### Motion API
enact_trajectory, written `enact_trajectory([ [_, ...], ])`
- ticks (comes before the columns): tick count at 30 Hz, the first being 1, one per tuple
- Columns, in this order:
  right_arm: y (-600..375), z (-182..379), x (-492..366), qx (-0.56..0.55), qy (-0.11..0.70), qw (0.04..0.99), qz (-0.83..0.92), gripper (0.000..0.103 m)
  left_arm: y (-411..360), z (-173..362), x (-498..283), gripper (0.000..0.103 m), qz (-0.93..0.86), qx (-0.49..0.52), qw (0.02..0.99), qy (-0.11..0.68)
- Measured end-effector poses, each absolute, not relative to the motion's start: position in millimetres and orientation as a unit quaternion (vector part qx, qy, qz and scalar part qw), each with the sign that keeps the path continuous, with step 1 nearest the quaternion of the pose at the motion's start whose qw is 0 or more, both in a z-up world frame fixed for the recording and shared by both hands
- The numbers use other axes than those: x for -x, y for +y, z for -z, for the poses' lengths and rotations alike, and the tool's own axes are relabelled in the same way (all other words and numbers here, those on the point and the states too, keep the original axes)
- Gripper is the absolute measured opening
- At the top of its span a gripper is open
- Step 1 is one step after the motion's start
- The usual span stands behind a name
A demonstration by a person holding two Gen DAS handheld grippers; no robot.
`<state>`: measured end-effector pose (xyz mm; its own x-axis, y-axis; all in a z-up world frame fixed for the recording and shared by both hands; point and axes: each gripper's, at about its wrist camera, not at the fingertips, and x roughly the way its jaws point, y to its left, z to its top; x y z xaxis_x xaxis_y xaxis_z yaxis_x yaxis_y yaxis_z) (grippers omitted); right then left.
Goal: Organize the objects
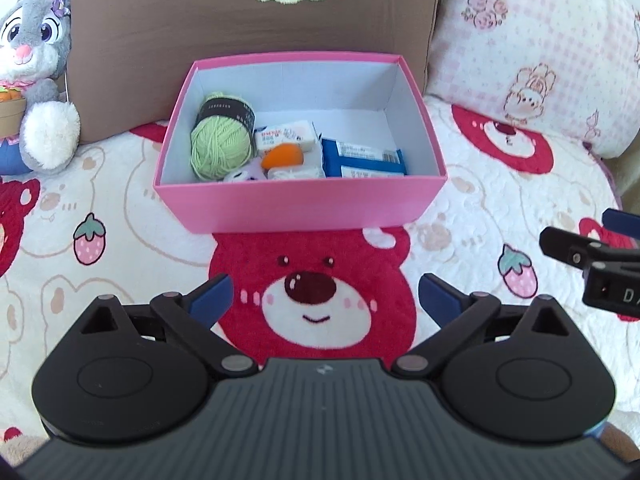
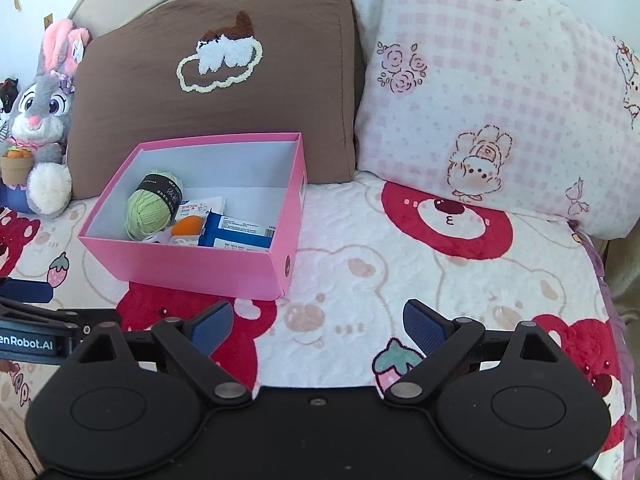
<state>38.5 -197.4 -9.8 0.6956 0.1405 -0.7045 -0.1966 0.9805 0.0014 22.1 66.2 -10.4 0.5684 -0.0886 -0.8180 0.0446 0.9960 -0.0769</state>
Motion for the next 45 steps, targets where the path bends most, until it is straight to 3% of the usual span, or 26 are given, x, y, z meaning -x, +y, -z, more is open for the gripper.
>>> enact_trajectory([
  [45,-214,23,-29,0.011,0.415,0.907,-0.070,0.094,56,25,-13,0.101,0.005,0.014,0.871,0.492],
])
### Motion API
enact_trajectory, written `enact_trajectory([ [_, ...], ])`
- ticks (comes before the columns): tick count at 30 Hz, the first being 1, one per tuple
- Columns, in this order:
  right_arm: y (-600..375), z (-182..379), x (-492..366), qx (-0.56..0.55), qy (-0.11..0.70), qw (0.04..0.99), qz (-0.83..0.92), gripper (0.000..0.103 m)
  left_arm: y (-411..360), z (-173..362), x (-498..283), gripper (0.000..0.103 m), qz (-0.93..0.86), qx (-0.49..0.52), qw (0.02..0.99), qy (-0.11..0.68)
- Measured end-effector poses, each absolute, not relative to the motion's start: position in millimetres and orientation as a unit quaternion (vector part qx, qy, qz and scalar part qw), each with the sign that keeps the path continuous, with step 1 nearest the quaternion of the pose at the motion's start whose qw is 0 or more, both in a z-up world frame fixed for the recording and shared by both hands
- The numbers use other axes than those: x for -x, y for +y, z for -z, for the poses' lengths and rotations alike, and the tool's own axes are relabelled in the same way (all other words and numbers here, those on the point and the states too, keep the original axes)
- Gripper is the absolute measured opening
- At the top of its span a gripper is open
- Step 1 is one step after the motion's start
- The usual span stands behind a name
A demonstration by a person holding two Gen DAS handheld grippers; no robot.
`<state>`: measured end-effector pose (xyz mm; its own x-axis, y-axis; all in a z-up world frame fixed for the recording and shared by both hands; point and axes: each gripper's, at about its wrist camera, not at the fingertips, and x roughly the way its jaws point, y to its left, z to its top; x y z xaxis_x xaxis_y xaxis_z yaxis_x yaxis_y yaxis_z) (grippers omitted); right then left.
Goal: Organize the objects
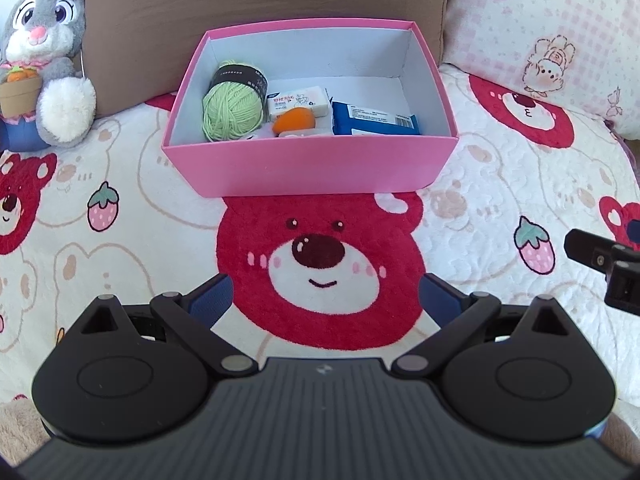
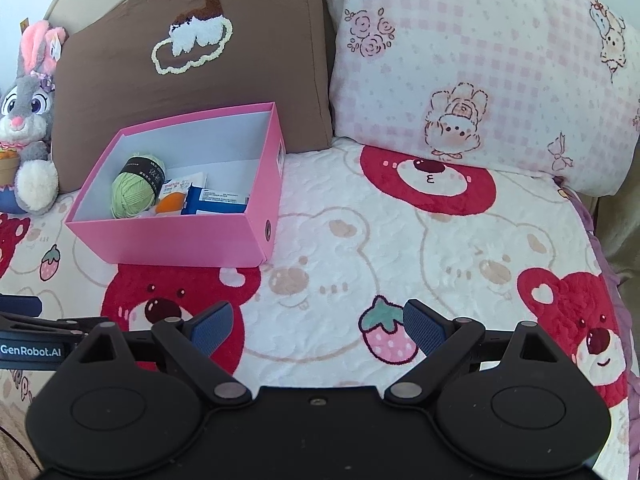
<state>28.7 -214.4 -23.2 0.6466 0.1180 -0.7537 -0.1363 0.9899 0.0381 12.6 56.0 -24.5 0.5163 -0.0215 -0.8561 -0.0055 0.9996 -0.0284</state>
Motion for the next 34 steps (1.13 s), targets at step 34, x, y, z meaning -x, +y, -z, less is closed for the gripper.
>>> enact_trajectory([
  [34,-209.0,21.5,-26.0,0.020,0.416,0.906,-0.077,0.094,55.1,25.0,-10.8,0.101,0.009,-0.005,0.869,0.494],
])
